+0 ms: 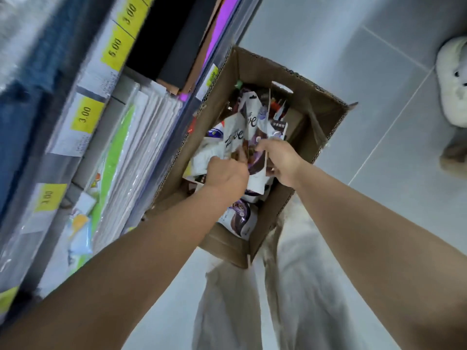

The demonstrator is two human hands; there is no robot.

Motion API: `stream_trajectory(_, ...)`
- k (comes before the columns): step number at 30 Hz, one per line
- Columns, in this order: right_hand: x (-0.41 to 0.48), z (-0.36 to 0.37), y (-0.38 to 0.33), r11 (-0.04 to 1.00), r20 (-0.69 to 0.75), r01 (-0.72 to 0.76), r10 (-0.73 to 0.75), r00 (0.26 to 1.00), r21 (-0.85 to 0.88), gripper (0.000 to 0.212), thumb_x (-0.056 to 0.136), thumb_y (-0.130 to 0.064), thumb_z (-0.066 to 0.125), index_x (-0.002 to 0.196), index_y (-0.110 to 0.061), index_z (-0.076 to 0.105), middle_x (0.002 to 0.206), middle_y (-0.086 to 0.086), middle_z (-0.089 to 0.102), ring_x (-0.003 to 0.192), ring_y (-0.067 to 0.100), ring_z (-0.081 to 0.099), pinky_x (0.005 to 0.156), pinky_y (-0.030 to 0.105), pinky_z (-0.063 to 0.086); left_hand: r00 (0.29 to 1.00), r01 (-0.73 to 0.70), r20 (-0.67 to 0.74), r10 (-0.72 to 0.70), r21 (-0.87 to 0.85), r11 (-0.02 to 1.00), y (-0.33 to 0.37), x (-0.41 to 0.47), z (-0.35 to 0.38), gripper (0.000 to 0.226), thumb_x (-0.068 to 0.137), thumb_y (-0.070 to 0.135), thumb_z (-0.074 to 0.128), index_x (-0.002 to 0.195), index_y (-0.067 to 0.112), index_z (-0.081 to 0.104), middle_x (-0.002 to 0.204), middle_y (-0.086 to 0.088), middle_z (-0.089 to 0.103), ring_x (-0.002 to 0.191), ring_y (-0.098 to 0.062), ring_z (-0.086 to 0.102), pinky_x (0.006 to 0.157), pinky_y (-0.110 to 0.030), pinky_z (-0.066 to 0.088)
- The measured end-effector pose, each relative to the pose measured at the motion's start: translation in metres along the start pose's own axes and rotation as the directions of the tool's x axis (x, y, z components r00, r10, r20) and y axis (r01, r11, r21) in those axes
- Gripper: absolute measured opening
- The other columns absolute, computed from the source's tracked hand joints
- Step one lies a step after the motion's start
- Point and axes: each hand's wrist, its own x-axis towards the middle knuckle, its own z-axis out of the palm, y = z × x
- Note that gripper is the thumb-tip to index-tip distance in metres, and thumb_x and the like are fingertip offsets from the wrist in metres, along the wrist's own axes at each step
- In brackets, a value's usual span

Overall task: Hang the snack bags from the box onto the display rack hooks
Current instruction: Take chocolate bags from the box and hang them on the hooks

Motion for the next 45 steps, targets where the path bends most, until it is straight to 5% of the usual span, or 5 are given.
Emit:
stream_trajectory(10, -0.204, 0.024, -0.057, 0.873, -0.144, 0.263, -0.347, 0.927, -0.410, 0.014, 0.086, -0.019, 0.056, 0.079, -0.008, 0.062, 0.081, 0.013, 0.063, 0.079, 0.026, 0.060, 0.074, 0.033, 0.049, 0.977, -0.028, -0.206, 0.053, 0.121, 0.992, 0.006, -0.192, -0.104, 0.066, 0.090, 0.006, 0.040, 0.142, -0.016, 0.004, 0.113, -0.022, 0.062, 0.102, -0.032, 0.058, 0.087, -0.036, 0.037)
stream_trajectory(21, -0.395, 0.073, -0.048, 0.525, 0.143, 0.624, -0.688, 0.712, -0.579, 0.018, 0.086, -0.020, 0.061, 0.086, -0.003, 0.066, 0.087, 0.017, 0.068, 0.088, 0.026, 0.064, 0.072, 0.031, 0.048, 0.943, 0.228, -0.244, -0.226, -0.018, 0.973, -0.020, -0.410, -0.160, 0.080, 0.064, 0.045, 0.074, 0.129, 0.004, 0.054, 0.060, -0.005, 0.067, 0.051, -0.019, 0.062, 0.054, -0.023, 0.032)
stream_trajectory(27, -0.507, 0.069, -0.016, 0.346, 0.363, 0.742, -0.705, 0.610, -0.574, 0.034, 0.085, -0.019, 0.065, 0.092, 0.014, 0.064, 0.087, 0.023, 0.066, 0.081, 0.014, 0.054, 0.074, 0.038, 0.045, 0.581, 0.150, -0.547, -0.603, -0.656, 0.740, -0.022, -0.526, -0.150, 0.062, 0.093, 0.025, 0.051, 0.147, 0.011, 0.023, 0.151, -0.013, 0.030, 0.134, -0.033, 0.036, 0.106, -0.046, 0.031)
stream_trajectory(32, -0.592, 0.088, 0.025, 0.362, 0.590, 0.792, -0.531, 0.608, -0.491, 0.028, 0.085, -0.012, 0.066, 0.111, 0.000, 0.065, 0.111, 0.012, 0.067, 0.099, 0.020, 0.062, 0.088, 0.033, 0.051, 0.459, 0.264, -0.389, -0.799, -0.799, 0.541, -0.022, -0.627, -0.128, 0.059, 0.091, 0.030, 0.055, 0.142, 0.014, 0.031, 0.137, -0.014, 0.047, 0.124, -0.035, 0.044, 0.104, -0.043, 0.029)
stream_trajectory(45, -0.738, 0.230, 0.153, 0.271, 0.830, 0.903, -0.368, 0.418, -0.334, 0.024, 0.083, -0.015, 0.069, 0.106, -0.010, 0.064, 0.110, 0.009, 0.068, 0.095, 0.020, 0.064, 0.089, 0.035, 0.050, 0.062, -0.077, -0.056, -0.997, -0.996, 0.051, -0.042, -0.858, -0.008, 0.020, 0.094, 0.019, 0.050, 0.101, 0.013, 0.068, 0.092, -0.005, 0.067, 0.086, -0.027, 0.063, 0.077, -0.040, 0.054)
